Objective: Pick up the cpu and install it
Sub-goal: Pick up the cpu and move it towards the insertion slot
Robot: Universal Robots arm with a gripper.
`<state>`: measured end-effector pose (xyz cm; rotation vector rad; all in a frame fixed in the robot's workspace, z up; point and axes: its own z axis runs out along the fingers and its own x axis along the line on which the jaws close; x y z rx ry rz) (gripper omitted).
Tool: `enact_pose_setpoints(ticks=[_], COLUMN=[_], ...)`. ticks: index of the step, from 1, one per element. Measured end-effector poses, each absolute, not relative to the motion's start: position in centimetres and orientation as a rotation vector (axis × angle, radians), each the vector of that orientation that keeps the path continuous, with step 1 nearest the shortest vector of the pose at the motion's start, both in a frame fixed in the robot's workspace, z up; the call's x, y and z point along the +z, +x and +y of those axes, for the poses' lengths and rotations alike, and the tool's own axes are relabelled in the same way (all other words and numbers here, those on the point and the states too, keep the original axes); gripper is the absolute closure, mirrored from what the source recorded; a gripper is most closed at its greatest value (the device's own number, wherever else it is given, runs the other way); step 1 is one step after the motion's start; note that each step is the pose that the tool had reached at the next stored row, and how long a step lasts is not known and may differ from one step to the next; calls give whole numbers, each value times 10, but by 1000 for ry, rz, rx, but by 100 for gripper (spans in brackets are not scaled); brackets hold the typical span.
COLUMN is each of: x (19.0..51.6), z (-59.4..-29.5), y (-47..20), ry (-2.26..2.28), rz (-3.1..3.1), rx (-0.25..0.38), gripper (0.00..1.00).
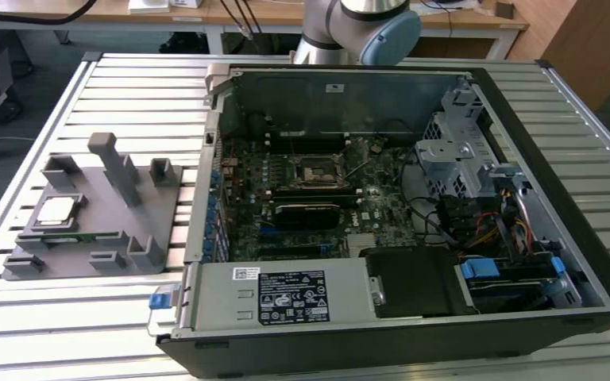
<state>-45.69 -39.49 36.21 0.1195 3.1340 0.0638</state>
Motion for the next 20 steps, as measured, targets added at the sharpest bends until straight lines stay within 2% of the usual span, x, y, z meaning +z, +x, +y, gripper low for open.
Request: enact_pose_setpoints(ticks=[1, 3, 5, 6, 7, 8, 20], x=[362, 362, 361, 361, 360, 360, 352], z=[-395, -395, -395, -395, -395, -395, -395], y=[-457, -457, -457, -457, -457, -457, -457], ry=[120, 120, 120, 120, 120, 120, 121], rz=[3135, 3137, 3138, 3138, 3139, 3139, 3151], rx=[64, 64, 64, 64, 64, 64, 65], gripper=[59, 48, 48, 42, 42, 36, 36])
